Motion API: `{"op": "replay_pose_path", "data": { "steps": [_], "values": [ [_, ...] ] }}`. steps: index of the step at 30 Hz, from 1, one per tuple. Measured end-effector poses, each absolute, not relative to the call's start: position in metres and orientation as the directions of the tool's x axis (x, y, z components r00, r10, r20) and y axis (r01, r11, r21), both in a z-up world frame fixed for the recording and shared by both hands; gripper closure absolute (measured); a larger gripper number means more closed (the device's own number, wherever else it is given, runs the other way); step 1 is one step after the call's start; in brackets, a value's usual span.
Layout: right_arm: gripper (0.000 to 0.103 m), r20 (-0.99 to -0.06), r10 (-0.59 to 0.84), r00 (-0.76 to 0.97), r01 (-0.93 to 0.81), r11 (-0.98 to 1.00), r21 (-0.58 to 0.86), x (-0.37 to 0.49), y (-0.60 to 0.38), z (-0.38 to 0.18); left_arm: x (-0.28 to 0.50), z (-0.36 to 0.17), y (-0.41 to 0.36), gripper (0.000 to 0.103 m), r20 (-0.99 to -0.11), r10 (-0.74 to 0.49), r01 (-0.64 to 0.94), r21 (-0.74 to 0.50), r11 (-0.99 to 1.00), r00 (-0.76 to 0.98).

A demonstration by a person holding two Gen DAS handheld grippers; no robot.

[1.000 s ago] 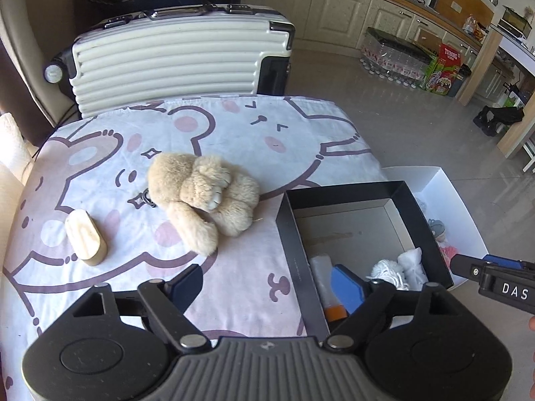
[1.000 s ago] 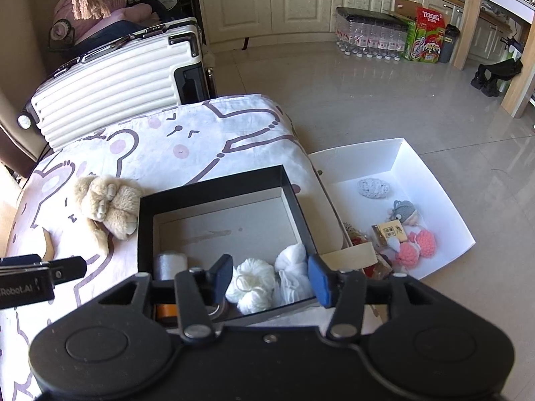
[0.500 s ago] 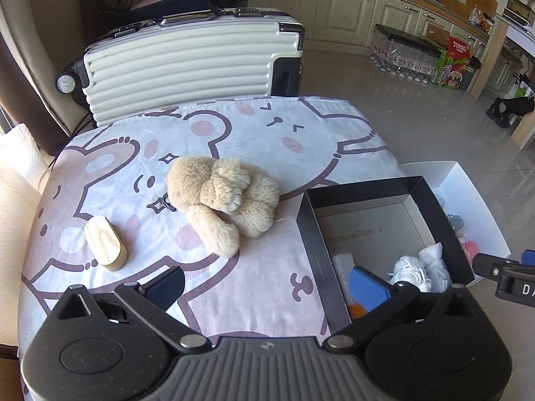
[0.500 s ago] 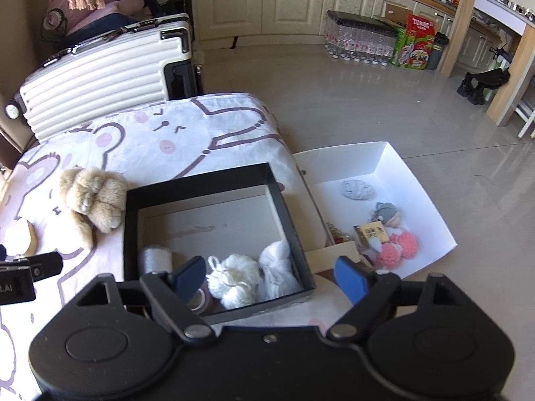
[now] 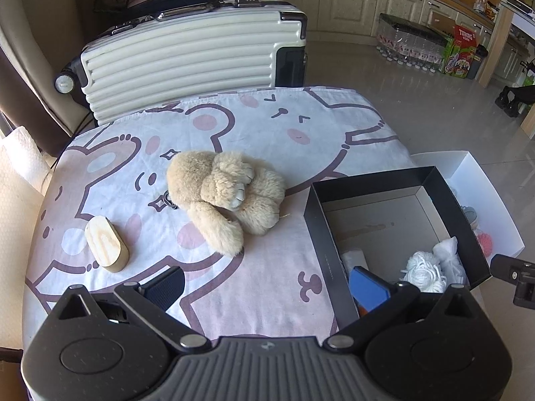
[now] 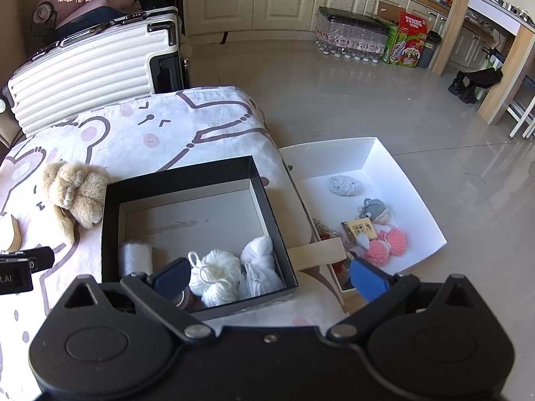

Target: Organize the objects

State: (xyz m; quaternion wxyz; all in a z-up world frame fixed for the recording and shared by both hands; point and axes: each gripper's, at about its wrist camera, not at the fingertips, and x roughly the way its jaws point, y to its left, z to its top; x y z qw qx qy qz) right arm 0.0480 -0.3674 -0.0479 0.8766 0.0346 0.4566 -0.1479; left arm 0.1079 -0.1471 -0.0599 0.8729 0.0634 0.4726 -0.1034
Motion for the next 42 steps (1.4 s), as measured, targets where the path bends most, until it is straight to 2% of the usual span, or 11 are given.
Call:
{"op": "replay_pose_path", "data": {
  "steps": [28, 42],
  "values": [
    [0.0, -0.814, -0.237, 0.531, 0.308, 0.948, -0.075, 0.051, -0.366, -0.052, 0.111, -0.061, -0.144, 0.0, -0.837, -0.112, 0.243, 0.026, 0.97, 0.535],
    [0.0, -0.81, -0.187, 0.555, 0.241, 0.969, -0.059, 0.068, -0.327, -0.052, 0.116, -0.058, -0.094, 0.0, -0.832, -0.052, 0.158, 0.043, 0.986, 0.553]
  ]
}}
